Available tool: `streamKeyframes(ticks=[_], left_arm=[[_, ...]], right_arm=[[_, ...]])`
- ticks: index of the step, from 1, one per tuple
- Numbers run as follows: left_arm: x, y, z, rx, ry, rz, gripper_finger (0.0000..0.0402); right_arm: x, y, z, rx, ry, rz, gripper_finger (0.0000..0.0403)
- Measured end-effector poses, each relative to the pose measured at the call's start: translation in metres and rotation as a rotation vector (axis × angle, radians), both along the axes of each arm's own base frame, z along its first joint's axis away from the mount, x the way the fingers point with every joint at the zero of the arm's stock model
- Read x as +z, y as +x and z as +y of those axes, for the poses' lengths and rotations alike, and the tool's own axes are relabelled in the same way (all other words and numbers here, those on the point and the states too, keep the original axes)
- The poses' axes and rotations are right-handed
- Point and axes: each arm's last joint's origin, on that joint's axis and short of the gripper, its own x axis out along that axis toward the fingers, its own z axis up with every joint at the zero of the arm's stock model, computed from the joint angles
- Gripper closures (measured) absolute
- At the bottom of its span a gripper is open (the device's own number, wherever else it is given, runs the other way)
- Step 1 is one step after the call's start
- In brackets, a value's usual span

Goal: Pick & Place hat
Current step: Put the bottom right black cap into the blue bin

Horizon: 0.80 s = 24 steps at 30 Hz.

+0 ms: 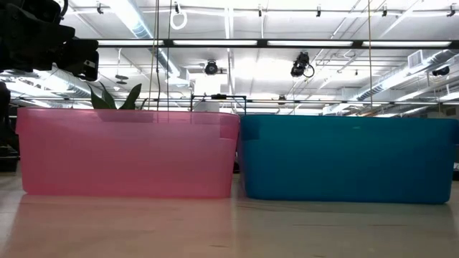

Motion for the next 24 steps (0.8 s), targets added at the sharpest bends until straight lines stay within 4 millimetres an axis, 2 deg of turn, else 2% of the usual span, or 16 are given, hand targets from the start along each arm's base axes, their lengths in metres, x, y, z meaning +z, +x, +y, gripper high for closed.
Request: streamKeyframes(ticks=[4, 9, 12, 15, 18, 19, 22, 24], left_arm=[[0.000, 0.000, 0.000, 0.000, 0.000, 0.000, 0.0232], [0.000, 0.000, 0.000, 0.000, 0.000, 0.000, 0.0232], [0.000, 0.000, 0.000, 0.001, 0.000, 0.000, 0.0232], [0.000, 0.000, 0.000, 0.000, 0.000, 0.000, 0.0232], [0.000, 0.000, 0.000, 0.000, 0.000, 0.000, 0.0232], [0.000, 0.000, 0.000, 0.000, 0.000, 0.000, 0.0232], [0.000, 0.000, 0.000, 0.000, 0.000, 0.000, 0.0232], [0.000, 0.000, 0.000, 0.001, 0.000, 0.000, 0.0232]], right_arm=[[-0.017, -0.005, -0.005, -0.044, -0.012, 0.090, 0.0114], [-0.033, -0.003, 0.000, 0.007, -0.033, 0.157, 0.0115], [-0.039, 0.001, 0.003, 0.013, -0.028, 0.153, 0.0132], [-0.040, 0.006, 0.005, 0.037, -0.007, 0.116, 0.0202], [-0.035, 0.011, 0.006, 0.108, 0.050, 0.080, 0.0334], [-0.032, 0.014, 0.005, 0.134, 0.077, 0.076, 0.0367], [-0.024, 0.020, 0.001, 0.174, 0.140, 0.062, 0.0389], [-0.009, 0.026, -0.002, 0.218, 0.143, 0.003, 0.0394]])
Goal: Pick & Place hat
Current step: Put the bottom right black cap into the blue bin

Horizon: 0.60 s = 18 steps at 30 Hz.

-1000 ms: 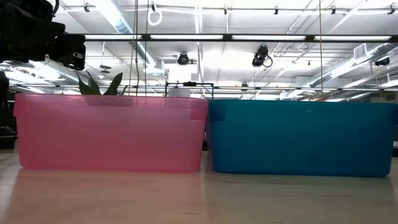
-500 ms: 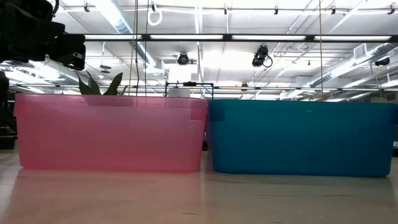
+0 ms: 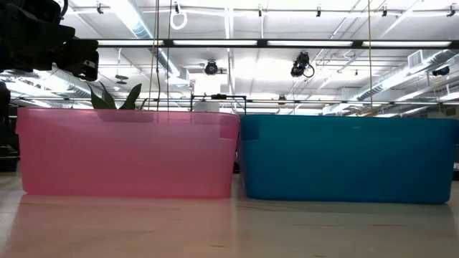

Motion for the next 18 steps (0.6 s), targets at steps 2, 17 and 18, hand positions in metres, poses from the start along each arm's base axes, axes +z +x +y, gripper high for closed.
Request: streamKeyframes(ticks=[2, 17, 18], left_arm=[[0.000, 0.000, 0.000, -0.001, 0.000, 0.000, 0.0232], [0.000, 0.000, 0.000, 0.000, 0.000, 0.000, 0.0232], [0.000, 0.000, 0.000, -0.001, 0.000, 0.000, 0.0232]], right_arm=[[0.018, 0.005, -0.005, 0.036, -0.025, -0.051, 0.0395], [0.097, 0.044, -0.074, 0.150, -0.256, -0.094, 0.0397], [0.099, 0.047, -0.079, 0.154, -0.250, -0.115, 0.0397]])
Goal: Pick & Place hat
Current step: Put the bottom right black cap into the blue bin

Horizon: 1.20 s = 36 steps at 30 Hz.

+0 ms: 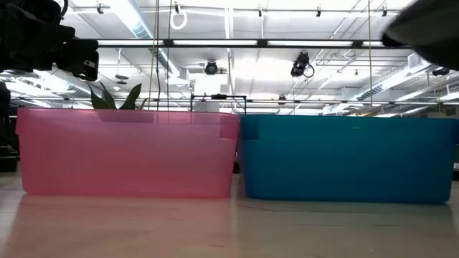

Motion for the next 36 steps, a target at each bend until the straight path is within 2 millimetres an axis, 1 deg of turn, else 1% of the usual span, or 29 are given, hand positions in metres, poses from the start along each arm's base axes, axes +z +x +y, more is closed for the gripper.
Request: streamKeyframes(ticks=[3, 6, 9, 11, 15, 18, 22, 24, 28, 32, 36], left_arm=[[0.000, 0.000, 0.000, 0.000, 0.000, 0.000, 0.0232], [0.000, 0.000, 0.000, 0.000, 0.000, 0.000, 0.0232], [0.000, 0.000, 0.000, 0.000, 0.000, 0.000, 0.0232], [0.000, 0.000, 0.000, 0.000, 0.000, 0.000, 0.0232], [0.000, 0.000, 0.000, 0.000, 0.000, 0.000, 0.0232], [0.000, 0.000, 0.000, 0.000, 0.000, 0.000, 0.0232], [0.000, 0.000, 0.000, 0.000, 0.000, 0.000, 0.0232], [0.000, 0.000, 0.000, 0.000, 0.000, 0.001, 0.0232], [0.000, 0.000, 0.000, 0.000, 0.000, 0.000, 0.0232], [0.000, 0.000, 0.000, 0.000, 0.000, 0.000, 0.0232], [0.000, 0.000, 0.000, 0.000, 0.000, 0.000, 0.0232]], right_arm=[[0.005, 0.010, -0.016, 0.032, -0.002, -0.058, 0.0397], [0.010, 0.019, -0.033, 0.051, -0.021, -0.071, 0.0397], [0.015, 0.031, -0.051, 0.062, -0.057, -0.037, 0.0397], [0.018, 0.043, -0.059, 0.086, -0.087, -0.016, 0.0397], [0.028, 0.072, -0.067, 0.153, -0.133, -0.010, 0.0397], [0.028, 0.094, -0.070, 0.208, -0.161, 0.007, 0.0397], [0.019, 0.113, -0.070, 0.291, -0.223, 0.057, 0.0397], [0.013, 0.121, -0.070, 0.330, -0.227, 0.059, 0.0397], [0.003, 0.136, -0.071, 0.342, -0.227, 0.031, 0.0397], [-0.017, 0.149, -0.071, 0.368, -0.227, 0.036, 0.0397], [-0.041, 0.157, -0.069, 0.400, -0.217, 0.103, 0.0397]])
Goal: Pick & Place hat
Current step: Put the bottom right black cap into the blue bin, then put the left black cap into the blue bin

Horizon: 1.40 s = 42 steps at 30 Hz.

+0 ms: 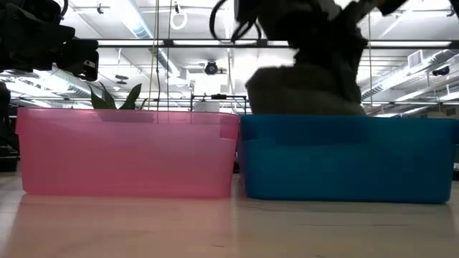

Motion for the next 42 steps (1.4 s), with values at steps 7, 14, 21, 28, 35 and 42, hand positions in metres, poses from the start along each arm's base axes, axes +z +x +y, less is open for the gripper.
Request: streamKeyframes(ticks=[7, 14, 21, 28, 35, 42], left_arm=[[0.000, 0.000, 0.000, 0.000, 0.000, 0.000, 0.0232], [0.000, 0.000, 0.000, 0.000, 0.000, 0.000, 0.0232], [0.000, 0.000, 0.000, 0.000, 0.000, 0.000, 0.0232], [0.000, 0.000, 0.000, 0.000, 0.000, 0.000, 0.0232], [0.000, 0.000, 0.000, 0.000, 0.000, 0.000, 0.0232], [0.000, 0.000, 0.000, 0.000, 0.000, 0.000, 0.0232]], right_arm=[[-0.033, 0.009, 0.001, -0.007, -0.025, 0.099, 0.0370], [-0.033, 0.009, -0.003, -0.038, -0.076, 0.102, 0.0255], [-0.014, 0.001, -0.021, -0.132, -0.117, 0.131, 0.0153], [0.017, -0.007, -0.051, -0.318, -0.247, 0.040, 0.0119], [0.036, 0.003, -0.099, -0.597, -0.390, -0.192, 0.0129], [0.040, 0.015, -0.157, -0.873, -0.357, -0.370, 0.0143]])
